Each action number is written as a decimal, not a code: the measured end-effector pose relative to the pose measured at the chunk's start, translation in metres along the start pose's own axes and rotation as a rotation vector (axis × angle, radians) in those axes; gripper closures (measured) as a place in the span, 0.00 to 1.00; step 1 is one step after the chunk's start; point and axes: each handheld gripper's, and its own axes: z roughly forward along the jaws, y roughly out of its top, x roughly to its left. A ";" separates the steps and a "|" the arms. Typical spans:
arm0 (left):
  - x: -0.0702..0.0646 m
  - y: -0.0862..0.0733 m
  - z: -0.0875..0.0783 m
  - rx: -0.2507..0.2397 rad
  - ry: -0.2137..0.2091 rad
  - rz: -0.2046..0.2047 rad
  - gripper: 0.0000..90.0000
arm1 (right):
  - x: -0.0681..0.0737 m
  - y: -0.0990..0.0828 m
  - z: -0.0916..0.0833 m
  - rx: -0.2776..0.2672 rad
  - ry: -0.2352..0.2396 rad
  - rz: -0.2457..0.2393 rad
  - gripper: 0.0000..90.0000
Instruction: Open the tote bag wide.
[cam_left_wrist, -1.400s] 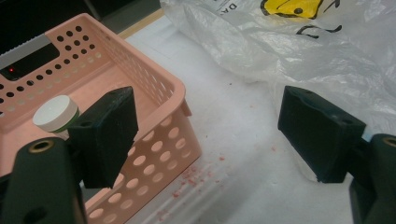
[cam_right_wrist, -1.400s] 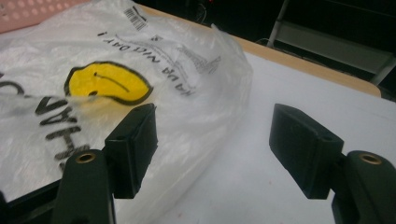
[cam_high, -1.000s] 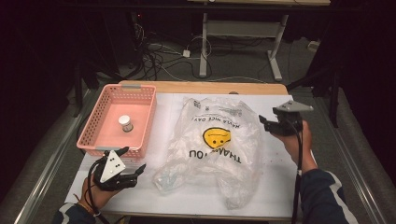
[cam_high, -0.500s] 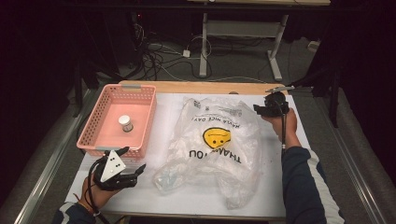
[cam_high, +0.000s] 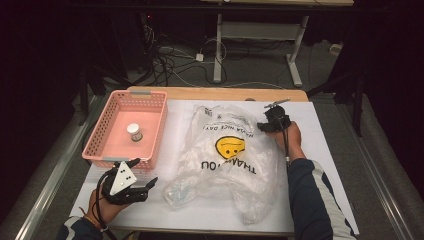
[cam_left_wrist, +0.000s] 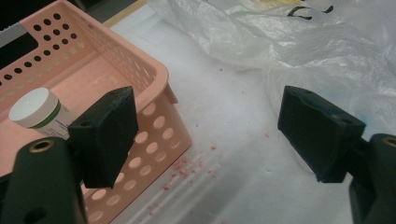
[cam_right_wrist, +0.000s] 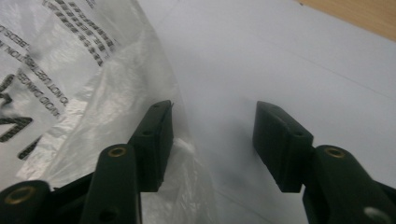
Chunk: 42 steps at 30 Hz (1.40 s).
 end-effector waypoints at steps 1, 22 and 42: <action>0.000 0.000 0.000 0.000 -0.001 0.000 0.22 | 0.002 0.000 0.000 -0.003 0.001 -0.002 0.63; -0.002 0.001 -0.001 0.017 0.010 0.003 0.22 | -0.073 -0.037 -0.041 -0.003 -0.168 0.273 0.98; -0.006 0.000 -0.001 0.032 0.020 0.027 0.22 | -0.029 -0.110 -0.123 -0.123 -0.114 0.175 0.75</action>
